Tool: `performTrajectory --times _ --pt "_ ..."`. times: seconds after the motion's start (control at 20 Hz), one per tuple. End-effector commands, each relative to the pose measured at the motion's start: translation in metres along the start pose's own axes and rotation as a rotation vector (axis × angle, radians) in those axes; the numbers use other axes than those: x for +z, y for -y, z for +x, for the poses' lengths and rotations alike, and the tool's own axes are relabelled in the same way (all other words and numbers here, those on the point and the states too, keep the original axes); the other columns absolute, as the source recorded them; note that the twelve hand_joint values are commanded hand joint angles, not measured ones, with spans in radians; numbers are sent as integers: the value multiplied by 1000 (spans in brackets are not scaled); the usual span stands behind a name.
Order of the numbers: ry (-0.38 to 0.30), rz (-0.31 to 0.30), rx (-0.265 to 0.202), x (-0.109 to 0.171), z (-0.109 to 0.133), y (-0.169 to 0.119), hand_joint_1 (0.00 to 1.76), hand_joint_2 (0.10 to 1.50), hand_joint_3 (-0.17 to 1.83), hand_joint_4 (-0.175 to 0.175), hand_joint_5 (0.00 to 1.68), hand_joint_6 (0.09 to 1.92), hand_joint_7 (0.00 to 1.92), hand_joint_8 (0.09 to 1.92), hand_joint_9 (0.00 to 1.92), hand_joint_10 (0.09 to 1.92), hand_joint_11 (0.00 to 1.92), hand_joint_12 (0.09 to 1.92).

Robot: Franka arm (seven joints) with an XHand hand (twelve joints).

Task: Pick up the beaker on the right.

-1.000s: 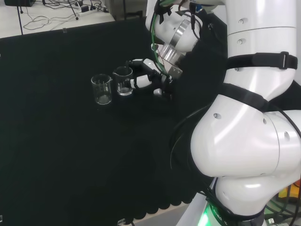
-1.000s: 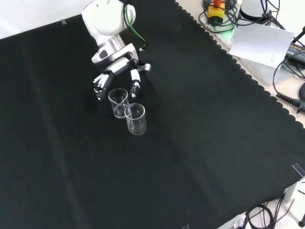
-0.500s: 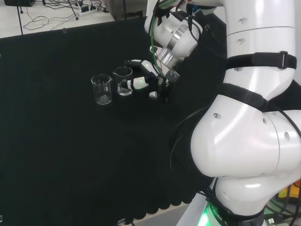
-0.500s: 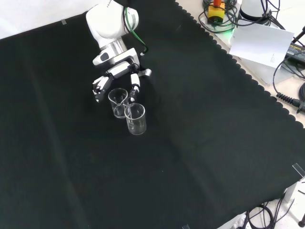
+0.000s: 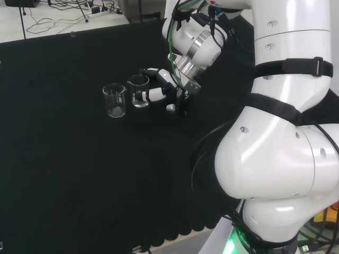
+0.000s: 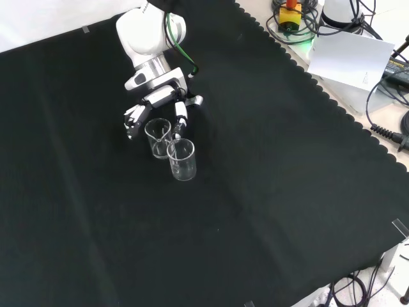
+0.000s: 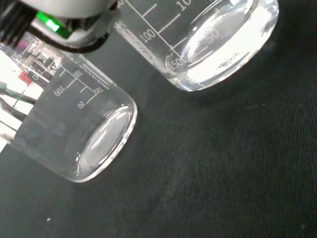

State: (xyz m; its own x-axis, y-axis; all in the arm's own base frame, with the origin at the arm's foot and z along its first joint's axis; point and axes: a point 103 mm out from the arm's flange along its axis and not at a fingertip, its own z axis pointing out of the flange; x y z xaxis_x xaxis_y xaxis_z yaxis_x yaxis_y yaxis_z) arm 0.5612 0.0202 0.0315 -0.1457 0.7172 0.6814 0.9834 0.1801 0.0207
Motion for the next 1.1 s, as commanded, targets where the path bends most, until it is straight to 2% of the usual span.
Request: performTrajectory --times 0.05,0.55,1.1 --pt "-25 -13 -3 2 0 -2 858 544 509 -44 490 87 280 688 377 628 0 1375" --pt "-66 -8 -29 3 5 -5 858 539 519 -44 498 87 287 693 402 634 3 1383" --pt "-96 -17 -10 5 5 -6 897 531 543 -47 572 100 405 711 551 610 99 1370"
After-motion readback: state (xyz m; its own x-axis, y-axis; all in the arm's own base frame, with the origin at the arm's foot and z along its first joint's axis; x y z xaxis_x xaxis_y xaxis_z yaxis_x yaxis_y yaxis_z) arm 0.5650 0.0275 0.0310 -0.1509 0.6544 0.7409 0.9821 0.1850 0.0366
